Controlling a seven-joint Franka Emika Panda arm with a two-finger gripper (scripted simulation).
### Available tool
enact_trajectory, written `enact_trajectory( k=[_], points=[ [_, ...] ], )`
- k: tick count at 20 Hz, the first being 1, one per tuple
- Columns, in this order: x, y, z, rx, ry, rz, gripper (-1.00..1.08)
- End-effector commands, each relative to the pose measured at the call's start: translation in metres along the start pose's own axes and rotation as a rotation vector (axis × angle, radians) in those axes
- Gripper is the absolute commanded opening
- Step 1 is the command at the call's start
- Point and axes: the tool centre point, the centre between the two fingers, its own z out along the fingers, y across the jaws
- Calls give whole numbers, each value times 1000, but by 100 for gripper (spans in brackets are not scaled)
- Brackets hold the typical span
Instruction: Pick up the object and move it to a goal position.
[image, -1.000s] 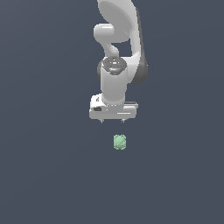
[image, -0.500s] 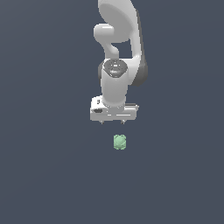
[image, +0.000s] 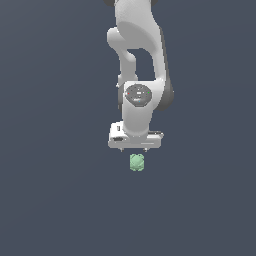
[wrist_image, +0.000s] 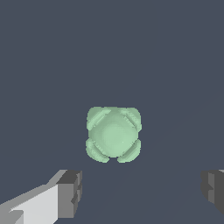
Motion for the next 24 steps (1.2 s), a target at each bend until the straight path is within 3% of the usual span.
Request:
enact_trajectory(
  k=[1, 16, 24],
  points=[
    [8, -6, 10, 3, 2, 10, 100],
    [20, -17, 33, 10, 3, 26, 100],
    [19, -18, 71, 10, 3, 27, 100]
  ],
)
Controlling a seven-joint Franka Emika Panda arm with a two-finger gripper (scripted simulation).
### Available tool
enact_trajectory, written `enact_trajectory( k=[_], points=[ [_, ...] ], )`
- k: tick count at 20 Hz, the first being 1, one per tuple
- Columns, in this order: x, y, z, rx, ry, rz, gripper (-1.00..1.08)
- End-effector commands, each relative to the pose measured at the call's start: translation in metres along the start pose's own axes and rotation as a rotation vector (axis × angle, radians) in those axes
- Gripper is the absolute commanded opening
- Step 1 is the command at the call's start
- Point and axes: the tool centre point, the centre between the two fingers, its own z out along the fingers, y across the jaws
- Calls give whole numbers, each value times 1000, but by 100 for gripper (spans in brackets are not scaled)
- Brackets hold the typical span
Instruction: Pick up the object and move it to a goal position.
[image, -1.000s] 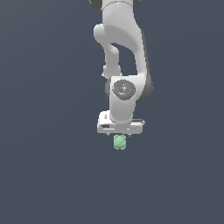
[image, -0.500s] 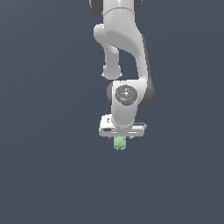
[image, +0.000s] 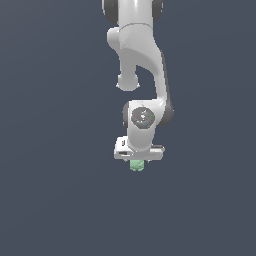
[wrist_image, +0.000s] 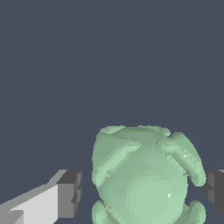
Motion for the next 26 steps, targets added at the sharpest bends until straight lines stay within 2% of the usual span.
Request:
enact_trajectory(
  k=[1, 6, 7, 19, 23, 26],
  points=[
    [0, 0, 10, 0, 1, 0, 100],
    [2, 0, 14, 0, 1, 0, 100],
    [2, 0, 14, 0, 1, 0, -100],
    [3, -1, 12, 1, 5, -2, -100],
    [14, -9, -9, 6, 37, -19, -100],
    [29, -20, -39, 14, 82, -44, -100]
  ],
)
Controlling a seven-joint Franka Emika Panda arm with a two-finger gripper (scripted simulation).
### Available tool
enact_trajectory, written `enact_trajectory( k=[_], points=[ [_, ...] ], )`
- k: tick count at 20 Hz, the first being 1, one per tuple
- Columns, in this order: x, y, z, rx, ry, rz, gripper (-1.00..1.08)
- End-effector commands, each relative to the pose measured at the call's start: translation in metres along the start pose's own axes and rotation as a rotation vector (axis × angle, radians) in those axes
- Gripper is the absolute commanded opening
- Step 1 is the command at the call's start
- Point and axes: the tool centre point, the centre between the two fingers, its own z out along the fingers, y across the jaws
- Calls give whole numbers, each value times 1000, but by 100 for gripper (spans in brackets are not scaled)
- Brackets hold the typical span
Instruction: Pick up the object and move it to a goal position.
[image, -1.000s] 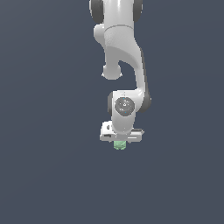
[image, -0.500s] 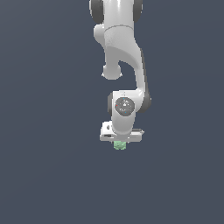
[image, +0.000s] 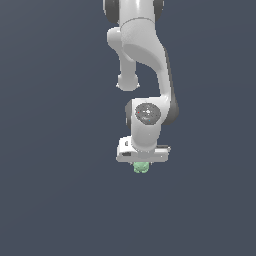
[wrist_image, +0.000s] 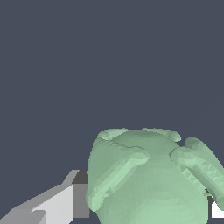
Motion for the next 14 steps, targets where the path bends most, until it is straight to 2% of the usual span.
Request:
enact_trajectory(
  k=[1, 4, 8, 14],
  points=[
    [16, -11, -28, 7, 44, -23, -100],
    [38, -28, -75, 19, 113, -61, -100],
    [66, -59, -159, 39, 233, -126, -100],
    [84, -97, -267, 65, 381, -207, -100]
  ],
)
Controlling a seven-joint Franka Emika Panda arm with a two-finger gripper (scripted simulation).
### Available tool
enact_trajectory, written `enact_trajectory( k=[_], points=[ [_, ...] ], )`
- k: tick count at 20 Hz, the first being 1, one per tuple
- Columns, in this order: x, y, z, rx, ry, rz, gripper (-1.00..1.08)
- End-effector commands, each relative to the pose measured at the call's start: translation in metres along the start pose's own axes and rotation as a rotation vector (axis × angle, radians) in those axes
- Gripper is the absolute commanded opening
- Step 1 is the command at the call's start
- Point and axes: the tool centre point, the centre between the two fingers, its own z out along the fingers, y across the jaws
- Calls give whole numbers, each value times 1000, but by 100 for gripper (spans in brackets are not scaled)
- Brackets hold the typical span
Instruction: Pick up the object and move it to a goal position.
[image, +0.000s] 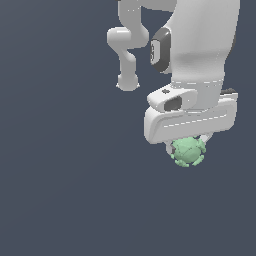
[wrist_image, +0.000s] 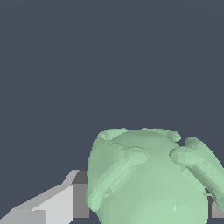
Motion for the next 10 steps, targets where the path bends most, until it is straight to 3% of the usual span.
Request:
enact_trajectory(
  k=[1, 5, 10],
  points=[
    [18, -12, -32, 9, 50, -28, -100],
    [34, -25, -66, 18, 100, -55, -100],
    [39, -30, -79, 22, 120, -66, -100]
  ],
)
